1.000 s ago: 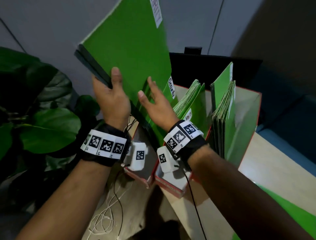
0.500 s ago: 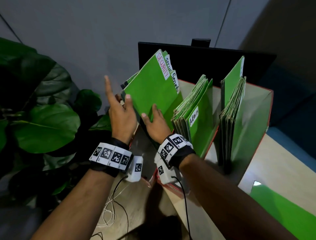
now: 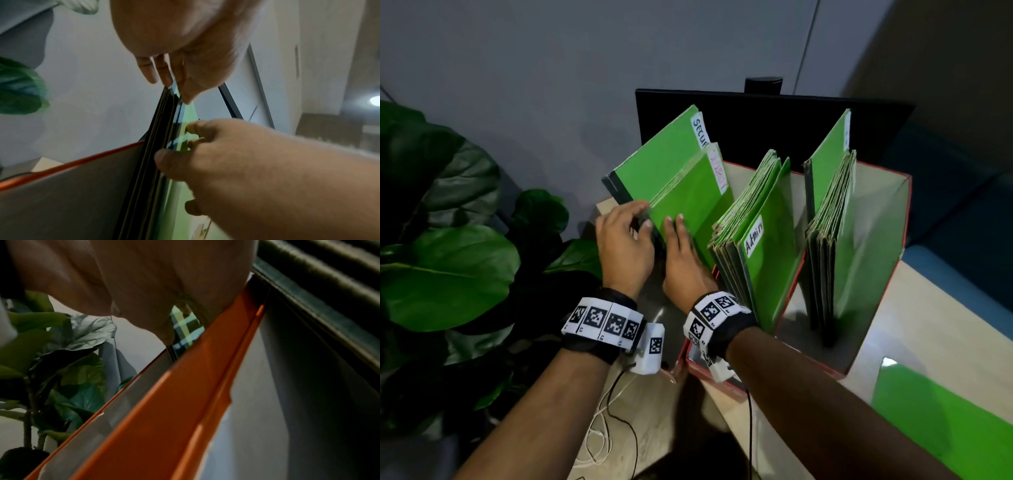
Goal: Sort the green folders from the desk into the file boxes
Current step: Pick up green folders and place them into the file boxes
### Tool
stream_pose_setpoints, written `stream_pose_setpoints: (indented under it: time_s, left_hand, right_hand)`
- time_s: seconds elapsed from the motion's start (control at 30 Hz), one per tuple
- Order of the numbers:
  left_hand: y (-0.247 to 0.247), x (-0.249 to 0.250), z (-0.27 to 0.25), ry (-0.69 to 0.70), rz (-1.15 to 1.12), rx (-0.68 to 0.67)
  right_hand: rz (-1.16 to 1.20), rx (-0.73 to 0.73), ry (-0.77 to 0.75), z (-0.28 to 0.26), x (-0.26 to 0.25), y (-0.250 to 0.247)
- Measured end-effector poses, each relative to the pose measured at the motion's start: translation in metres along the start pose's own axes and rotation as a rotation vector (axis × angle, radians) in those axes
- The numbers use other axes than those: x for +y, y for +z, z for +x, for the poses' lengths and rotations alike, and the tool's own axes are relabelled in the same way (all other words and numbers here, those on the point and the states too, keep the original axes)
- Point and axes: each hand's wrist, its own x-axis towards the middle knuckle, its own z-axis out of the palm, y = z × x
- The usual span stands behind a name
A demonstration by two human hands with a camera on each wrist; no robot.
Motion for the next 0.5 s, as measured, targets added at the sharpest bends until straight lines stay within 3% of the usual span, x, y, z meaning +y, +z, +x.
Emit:
stream_pose_setpoints:
  time_s: [0.1,0.2,0.37,0.5]
  left_hand:
    - [0.005,0.001,-0.007,-0.006,0.075,-0.124]
    - [0.005,0.014,-0.013,0.02,0.032,-0.069]
    - [0.003,0.053,-0.009,0.11,-0.307,-0.094]
    - [0.012,0.094,-0.014,0.166,-0.597,-0.123]
  right_hand:
    - [-0.038,-0.023,0.034,0.005,0.0,-0.002]
    - [0.002,-0.031,0.033,0.002,0.003,-0.008]
    - [0.137,0.046,-0.114,-0.029,0.013,-0.035]
    - [0.341,0.04,-0.158,-0.1,0.037,-0.084]
